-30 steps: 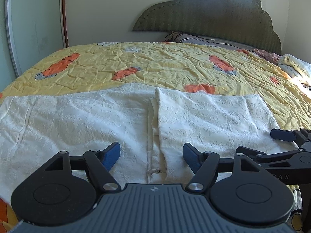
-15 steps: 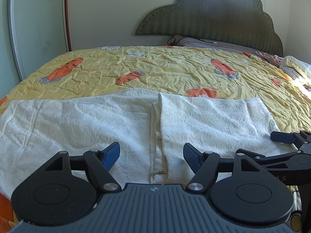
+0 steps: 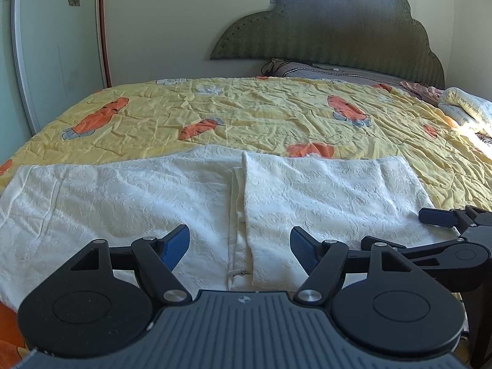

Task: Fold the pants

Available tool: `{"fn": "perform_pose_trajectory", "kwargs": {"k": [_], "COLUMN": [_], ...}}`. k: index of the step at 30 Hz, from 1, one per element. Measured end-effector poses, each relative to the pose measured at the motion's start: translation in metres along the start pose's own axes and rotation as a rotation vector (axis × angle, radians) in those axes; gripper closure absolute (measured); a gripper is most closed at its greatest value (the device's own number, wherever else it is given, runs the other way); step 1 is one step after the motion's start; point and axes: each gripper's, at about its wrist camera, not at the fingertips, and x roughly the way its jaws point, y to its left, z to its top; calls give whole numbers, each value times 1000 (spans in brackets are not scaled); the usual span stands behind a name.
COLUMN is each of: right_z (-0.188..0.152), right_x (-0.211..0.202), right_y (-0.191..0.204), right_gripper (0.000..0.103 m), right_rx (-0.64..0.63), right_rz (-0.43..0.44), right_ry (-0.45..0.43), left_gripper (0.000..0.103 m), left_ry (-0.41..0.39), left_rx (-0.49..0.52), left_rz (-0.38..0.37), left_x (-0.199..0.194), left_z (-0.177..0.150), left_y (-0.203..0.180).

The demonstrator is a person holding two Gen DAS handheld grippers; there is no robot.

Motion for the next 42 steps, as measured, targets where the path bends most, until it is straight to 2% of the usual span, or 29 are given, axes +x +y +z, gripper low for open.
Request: {"fn": "perform_pose_trajectory", "kwargs": {"k": [21, 26, 30, 40, 42], "right_z": [0, 0, 0, 0, 4], "right_x": [0, 0, 0, -2, -12], "right_y": [0, 0, 0, 1, -4], "right_gripper": [0, 0, 0, 0, 0], "right_rx": [0, 0, 0, -10, 75], "right_rz": [0, 0, 0, -4, 5], "right_ry": [0, 0, 0, 7, 13], "left_gripper": [26, 26, 22, 21, 20], "left_ry": [-15, 13, 14, 57, 50], "left_rx": [2, -27, -9, -101, -99], "left_rz": [18, -30, 13, 102, 113], "left_x": [-9, -11, -16, -16, -17], "left_z": [5, 6, 3, -4, -6], "left_y": [2, 5, 14, 64, 72]}}
